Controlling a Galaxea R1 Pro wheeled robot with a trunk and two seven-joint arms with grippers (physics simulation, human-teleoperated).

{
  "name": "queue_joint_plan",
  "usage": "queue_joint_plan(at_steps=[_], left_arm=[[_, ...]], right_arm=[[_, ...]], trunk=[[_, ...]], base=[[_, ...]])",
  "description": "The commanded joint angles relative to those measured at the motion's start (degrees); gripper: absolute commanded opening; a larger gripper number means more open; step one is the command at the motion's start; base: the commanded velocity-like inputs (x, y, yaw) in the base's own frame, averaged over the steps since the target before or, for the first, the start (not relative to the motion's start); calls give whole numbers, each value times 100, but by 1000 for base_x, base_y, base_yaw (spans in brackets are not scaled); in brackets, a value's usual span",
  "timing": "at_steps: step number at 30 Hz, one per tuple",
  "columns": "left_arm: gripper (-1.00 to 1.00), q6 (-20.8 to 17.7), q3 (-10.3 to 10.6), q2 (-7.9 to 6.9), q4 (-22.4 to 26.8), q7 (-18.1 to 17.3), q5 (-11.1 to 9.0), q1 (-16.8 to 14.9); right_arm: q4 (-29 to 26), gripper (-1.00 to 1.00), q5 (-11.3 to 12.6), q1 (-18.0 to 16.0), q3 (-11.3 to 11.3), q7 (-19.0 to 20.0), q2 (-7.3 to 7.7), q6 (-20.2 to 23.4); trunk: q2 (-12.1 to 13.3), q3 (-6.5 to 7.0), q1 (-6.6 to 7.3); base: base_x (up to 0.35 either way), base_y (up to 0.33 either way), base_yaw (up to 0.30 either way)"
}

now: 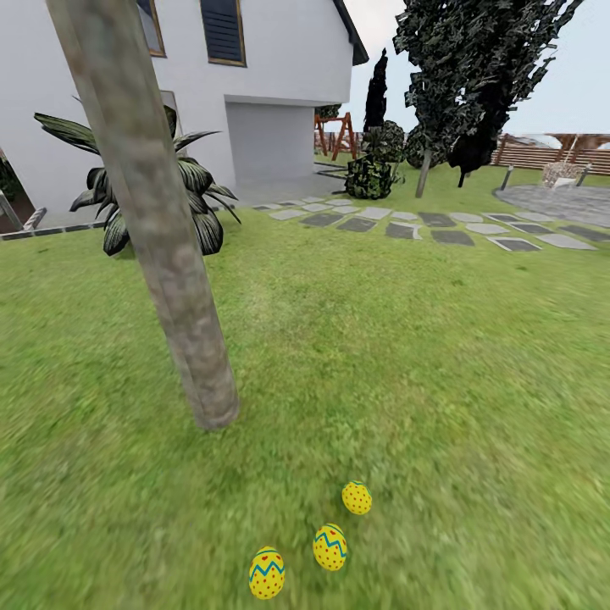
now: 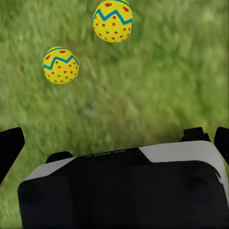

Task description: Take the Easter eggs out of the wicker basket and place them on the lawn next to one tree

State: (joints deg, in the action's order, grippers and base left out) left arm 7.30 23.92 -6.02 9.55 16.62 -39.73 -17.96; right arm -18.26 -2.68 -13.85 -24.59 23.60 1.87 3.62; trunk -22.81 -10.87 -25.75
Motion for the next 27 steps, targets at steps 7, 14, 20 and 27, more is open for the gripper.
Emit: queue_joint_plan(at_steps=[7, 14, 20, 27], left_arm=[[100, 128, 51, -18, 4, -60, -41, 253], [100, 194, 51, -15, -12, -86, -43, 294], [100, 246, 51, -20, -21, -90, -43, 347], [100, 322, 51, -18, -23, -90, -43, 463]], right_arm=[[303, 100, -21, -4, -54, -238, 0, 34], [450, 100, -22, -4, -55, -543, 24, 33], [503, 100, -22, -4, -55, -579, 40, 33], [685, 100, -22, 11, -55, -592, 65, 27]], trunk=[[-11, -11, -3], [-11, -11, -3], [-11, -11, -3], [-11, -11, -3]], base=[[0, 0, 0], [0, 0, 0], [0, 0, 0], [0, 0, 0]])
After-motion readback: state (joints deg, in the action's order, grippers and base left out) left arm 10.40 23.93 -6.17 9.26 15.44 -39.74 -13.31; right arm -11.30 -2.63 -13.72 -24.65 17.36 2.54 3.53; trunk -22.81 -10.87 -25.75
